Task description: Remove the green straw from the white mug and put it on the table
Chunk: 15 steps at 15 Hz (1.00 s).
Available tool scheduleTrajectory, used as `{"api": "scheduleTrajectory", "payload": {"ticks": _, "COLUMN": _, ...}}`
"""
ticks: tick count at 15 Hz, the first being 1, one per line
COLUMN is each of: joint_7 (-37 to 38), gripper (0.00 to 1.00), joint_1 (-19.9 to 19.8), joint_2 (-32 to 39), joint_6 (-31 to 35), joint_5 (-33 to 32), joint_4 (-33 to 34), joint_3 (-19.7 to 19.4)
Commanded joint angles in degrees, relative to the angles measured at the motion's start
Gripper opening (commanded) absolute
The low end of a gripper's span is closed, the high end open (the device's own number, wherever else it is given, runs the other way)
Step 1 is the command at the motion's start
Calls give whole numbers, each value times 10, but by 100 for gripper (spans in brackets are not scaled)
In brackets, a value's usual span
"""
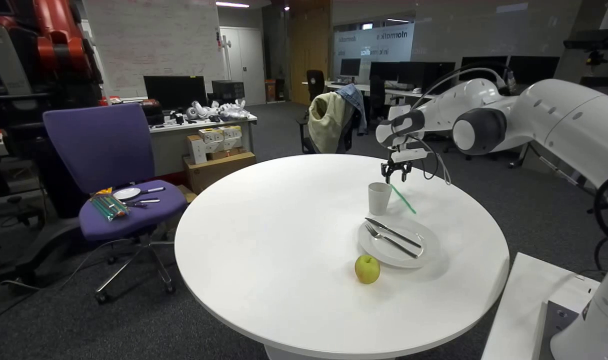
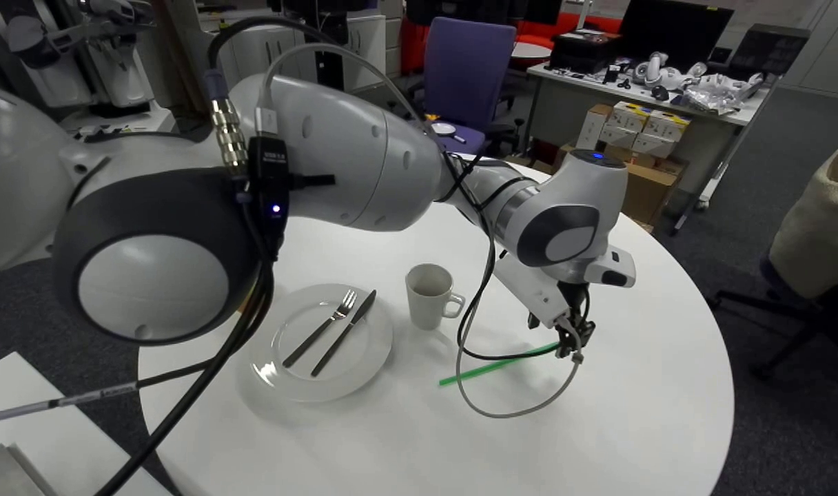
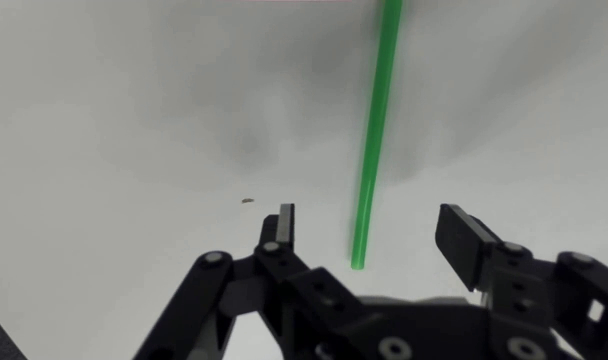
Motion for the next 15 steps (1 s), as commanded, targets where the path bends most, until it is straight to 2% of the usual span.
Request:
{"api": "scheduleTrajectory", "payload": {"ticks": 1, "joint_7": 0, "gripper": 100, "joint_1": -13, "joint_2": 15, "joint_6": -37, "joint_5": 12, "joint_4": 44, "joint_3": 11}}
{"api": "scheduleTrajectory", "payload": {"ticks": 5, "joint_7": 38, "gripper": 100, "joint_1": -15, "joint_2": -10, "joint_6": -36, "joint_5": 35, "joint_4": 28, "joint_3": 13}}
{"api": "scheduleTrajectory", "payload": {"ticks": 10, "joint_7": 69, "gripper": 100, "joint_1": -14, "joint_2": -78, "joint_6": -28, "joint_5": 67, "joint_4": -19, "joint_3": 9}}
{"api": "scheduleTrajectory", "payload": {"ticks": 15, "joint_7": 64, "gripper": 100, "joint_1": 5, "joint_2": -163, "joint_6": -2, "joint_5": 53, "joint_4": -116, "joint_3": -3}}
